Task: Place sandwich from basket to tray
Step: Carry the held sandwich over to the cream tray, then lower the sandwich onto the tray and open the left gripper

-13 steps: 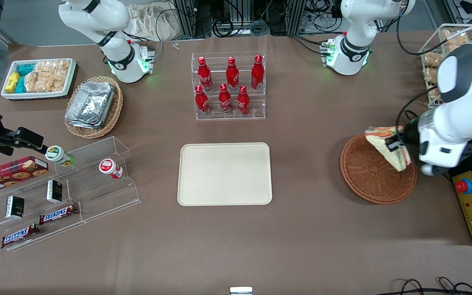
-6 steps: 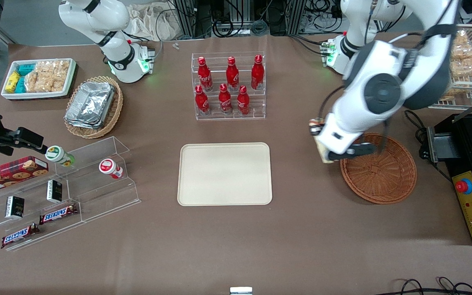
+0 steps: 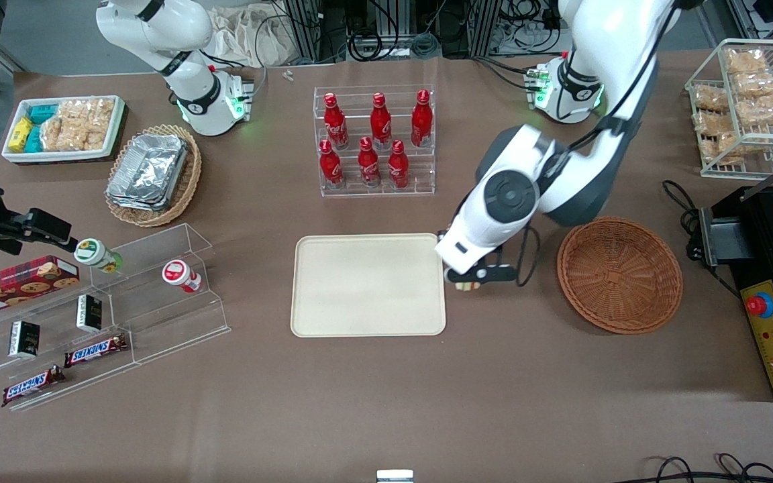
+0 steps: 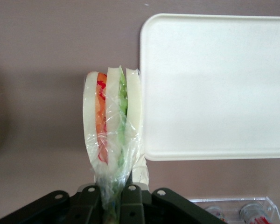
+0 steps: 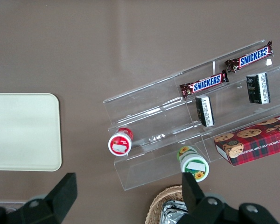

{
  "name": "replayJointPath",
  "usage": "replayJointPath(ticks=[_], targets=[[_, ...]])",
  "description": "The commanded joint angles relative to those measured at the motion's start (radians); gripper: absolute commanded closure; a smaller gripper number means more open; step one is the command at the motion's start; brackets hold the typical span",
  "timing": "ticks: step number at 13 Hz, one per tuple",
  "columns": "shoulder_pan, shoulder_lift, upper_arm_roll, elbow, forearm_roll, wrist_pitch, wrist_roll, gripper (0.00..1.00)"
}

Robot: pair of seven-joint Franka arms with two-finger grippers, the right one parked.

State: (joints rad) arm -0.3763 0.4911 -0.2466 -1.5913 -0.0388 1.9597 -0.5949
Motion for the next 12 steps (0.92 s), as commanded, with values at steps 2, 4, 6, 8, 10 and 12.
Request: replayJointPath(ticks=[2,4,6,8,10,12], targets=[[-0.048,0.125,0.007,0.054,0.017,0.126,0.007,0.85],[-0.067,0.168,0.01,0.062,0.017,0.174,0.007,0.85],[-0.069,0.208,0.01,0.076,0.016,0.195,0.007,0.85],[-0.069,0.221,0.01,0.077,0.026,0.214,0.007,0.76],[-0.069,0.227,0.009,0.077,0.046,0.217,-0.006,0.13],[-0.069,0.215,0.009,0.077,0.047,0.215,-0.009,0.01]])
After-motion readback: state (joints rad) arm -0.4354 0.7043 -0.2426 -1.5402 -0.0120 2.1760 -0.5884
